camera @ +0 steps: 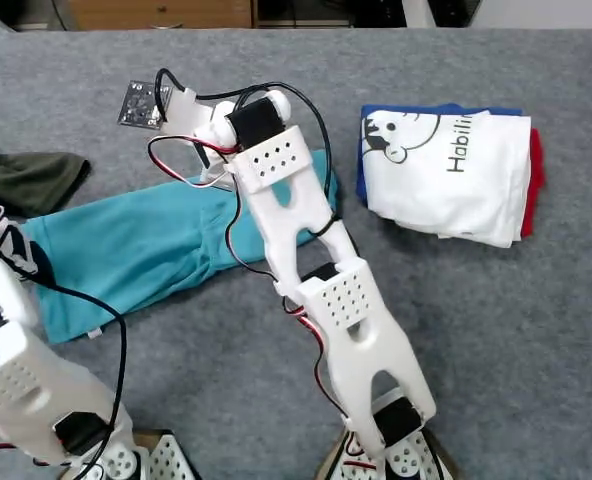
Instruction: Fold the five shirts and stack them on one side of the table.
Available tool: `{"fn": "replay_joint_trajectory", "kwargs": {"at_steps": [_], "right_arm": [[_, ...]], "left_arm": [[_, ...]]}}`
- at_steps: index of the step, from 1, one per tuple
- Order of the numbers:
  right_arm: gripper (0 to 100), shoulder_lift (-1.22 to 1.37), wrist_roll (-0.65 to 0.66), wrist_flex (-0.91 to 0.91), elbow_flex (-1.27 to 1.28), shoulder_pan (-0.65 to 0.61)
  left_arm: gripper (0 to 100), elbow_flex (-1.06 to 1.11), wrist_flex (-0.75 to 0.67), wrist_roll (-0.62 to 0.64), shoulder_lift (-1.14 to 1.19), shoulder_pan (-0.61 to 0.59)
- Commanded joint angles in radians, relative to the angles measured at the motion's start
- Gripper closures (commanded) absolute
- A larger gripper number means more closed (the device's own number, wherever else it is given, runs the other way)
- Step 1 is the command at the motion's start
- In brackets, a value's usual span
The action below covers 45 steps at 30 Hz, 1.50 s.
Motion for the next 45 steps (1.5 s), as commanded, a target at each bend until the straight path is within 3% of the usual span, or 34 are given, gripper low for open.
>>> {"fn": "replay_joint_trajectory", "kwargs": {"at_steps": [1, 7, 13, 21, 25, 30, 35, 45], "right_arm": [[99.7, -0.008, -0.006, 0.021, -0.044, 0.016], [99.7, -0.008, -0.006, 0.021, -0.044, 0.016], [99.7, -0.007, -0.006, 0.021, -0.044, 0.016], [99.7, -0.012, -0.011, 0.021, -0.050, 0.016], [99.7, -0.015, -0.012, 0.021, -0.053, 0.012], [99.7, -0.079, -0.014, 0.021, -0.101, -0.004], [99.7, -0.143, -0.014, 0.021, -0.223, 0.001], [99.7, -0.306, -0.120, 0.012, -0.220, 0.174]], "left_arm": [[81, -0.040, -0.014, 0.012, 0.007, 0.005], [82, -0.054, -0.104, 0.012, 0.139, -0.034], [83, -0.178, 0.061, 0.017, 0.277, -0.008], [99, -0.410, 0.170, 0.118, 0.475, 0.008], [98, -0.522, 0.221, 0.117, 0.512, 0.008], [98, -0.614, 0.264, 0.117, 0.460, 0.034], [98, -0.520, 0.264, 0.117, 0.318, 0.115], [98, -0.281, 0.262, 0.157, -0.090, 0.436]]}}
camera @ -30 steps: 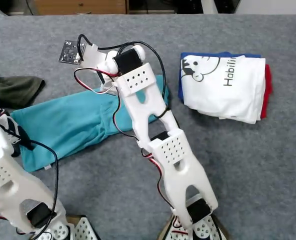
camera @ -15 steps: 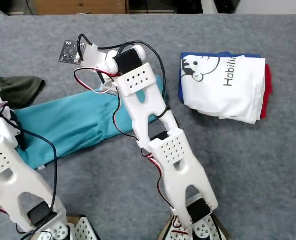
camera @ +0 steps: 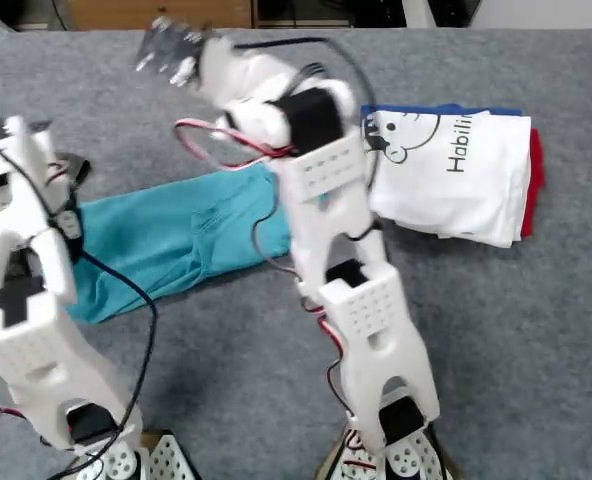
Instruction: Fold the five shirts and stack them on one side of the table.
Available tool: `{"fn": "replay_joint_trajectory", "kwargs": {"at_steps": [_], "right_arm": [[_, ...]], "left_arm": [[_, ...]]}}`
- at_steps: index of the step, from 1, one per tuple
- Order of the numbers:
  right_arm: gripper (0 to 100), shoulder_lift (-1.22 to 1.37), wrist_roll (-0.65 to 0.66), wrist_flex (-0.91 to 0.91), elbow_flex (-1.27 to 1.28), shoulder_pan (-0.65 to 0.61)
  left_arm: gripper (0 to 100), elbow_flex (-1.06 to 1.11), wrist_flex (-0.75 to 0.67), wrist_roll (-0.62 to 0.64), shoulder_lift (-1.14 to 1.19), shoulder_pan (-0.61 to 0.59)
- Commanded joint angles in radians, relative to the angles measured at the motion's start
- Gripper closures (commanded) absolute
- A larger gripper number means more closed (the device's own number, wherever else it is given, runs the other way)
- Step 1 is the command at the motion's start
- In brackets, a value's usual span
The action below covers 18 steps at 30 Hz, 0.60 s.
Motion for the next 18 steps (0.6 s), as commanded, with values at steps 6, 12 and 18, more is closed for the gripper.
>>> {"fn": "replay_joint_trajectory", "kwargs": {"at_steps": [6, 12, 18], "right_arm": [[99.7, -0.107, -0.118, 0.012, -0.042, 0.236], [99.7, -0.125, -0.063, -0.055, -0.042, 0.423], [99.7, -0.186, -0.057, -0.080, -0.042, 0.599]], "left_arm": [[98, 0.006, -0.002, 0.183, -0.231, 0.324], [98, 0.006, -0.149, 0.324, -0.232, 0.548], [98, 0.006, -0.324, 0.423, -0.236, 0.674]]}}
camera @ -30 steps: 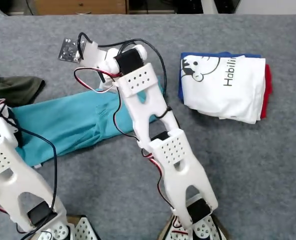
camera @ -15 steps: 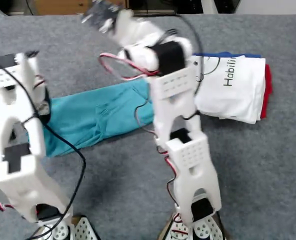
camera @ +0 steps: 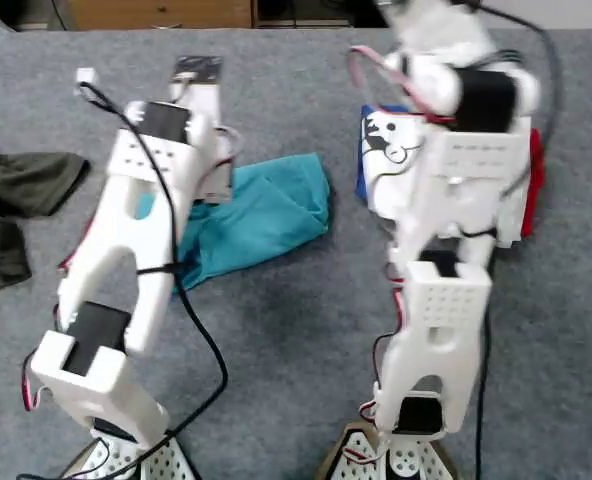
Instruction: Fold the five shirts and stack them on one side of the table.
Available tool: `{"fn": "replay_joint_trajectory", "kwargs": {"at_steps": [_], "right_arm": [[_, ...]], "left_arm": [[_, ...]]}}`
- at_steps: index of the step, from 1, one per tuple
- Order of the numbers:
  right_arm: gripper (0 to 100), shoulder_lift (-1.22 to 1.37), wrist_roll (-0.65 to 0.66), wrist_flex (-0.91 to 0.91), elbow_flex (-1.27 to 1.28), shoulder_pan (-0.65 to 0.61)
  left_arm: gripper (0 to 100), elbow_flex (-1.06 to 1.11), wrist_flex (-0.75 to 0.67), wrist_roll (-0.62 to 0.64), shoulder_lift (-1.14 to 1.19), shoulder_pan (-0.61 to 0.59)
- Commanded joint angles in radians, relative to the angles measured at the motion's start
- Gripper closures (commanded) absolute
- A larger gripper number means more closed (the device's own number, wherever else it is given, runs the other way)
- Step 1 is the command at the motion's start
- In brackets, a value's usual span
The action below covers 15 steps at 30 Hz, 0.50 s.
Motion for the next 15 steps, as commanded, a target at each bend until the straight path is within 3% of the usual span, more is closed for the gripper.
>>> {"fn": "replay_joint_trajectory", "kwargs": {"at_steps": [1, 15], "right_arm": [[99.7, -0.088, 0.008, -0.028, -0.038, 0.093], [99.7, -0.111, 0.008, -0.025, -0.036, 0.124]], "left_arm": [[98, 0.000, -0.092, 0.061, -0.051, 0.064], [98, 0.023, -0.307, 0.072, 0.033, 0.199]]}}
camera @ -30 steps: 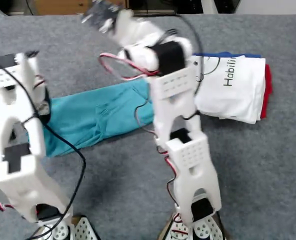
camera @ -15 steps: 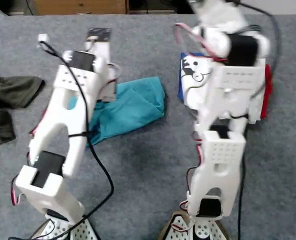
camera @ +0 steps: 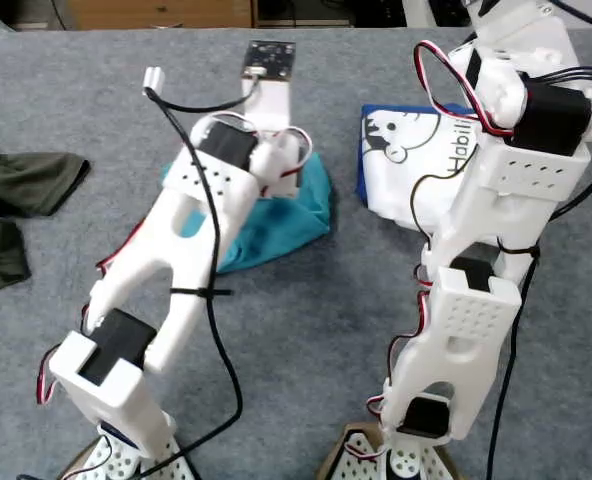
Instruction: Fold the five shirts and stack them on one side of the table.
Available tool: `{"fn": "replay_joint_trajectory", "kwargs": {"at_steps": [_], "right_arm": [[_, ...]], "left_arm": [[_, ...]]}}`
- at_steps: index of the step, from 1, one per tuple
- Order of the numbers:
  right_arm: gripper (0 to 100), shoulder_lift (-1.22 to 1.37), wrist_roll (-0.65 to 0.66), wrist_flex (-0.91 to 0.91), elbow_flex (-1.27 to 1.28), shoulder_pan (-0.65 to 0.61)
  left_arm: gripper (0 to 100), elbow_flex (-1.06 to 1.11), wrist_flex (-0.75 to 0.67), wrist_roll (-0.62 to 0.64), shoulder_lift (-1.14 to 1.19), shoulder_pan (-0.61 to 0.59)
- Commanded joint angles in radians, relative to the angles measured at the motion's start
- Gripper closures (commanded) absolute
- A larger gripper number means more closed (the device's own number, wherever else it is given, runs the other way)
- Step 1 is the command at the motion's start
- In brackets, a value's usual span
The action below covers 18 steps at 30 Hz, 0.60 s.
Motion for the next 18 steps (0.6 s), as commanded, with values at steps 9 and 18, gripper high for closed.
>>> {"fn": "replay_joint_trajectory", "kwargs": {"at_steps": [9, 18], "right_arm": [[99.7, -0.061, 0.008, -0.009, -0.036, 0.010], [99.7, -0.053, 0.009, 0.000, -0.025, -0.062]], "left_arm": [[82, -0.011, -0.026, 0.015, 0.050, 0.020], [80, -0.149, 0.051, 0.092, -0.005, -0.118]]}}
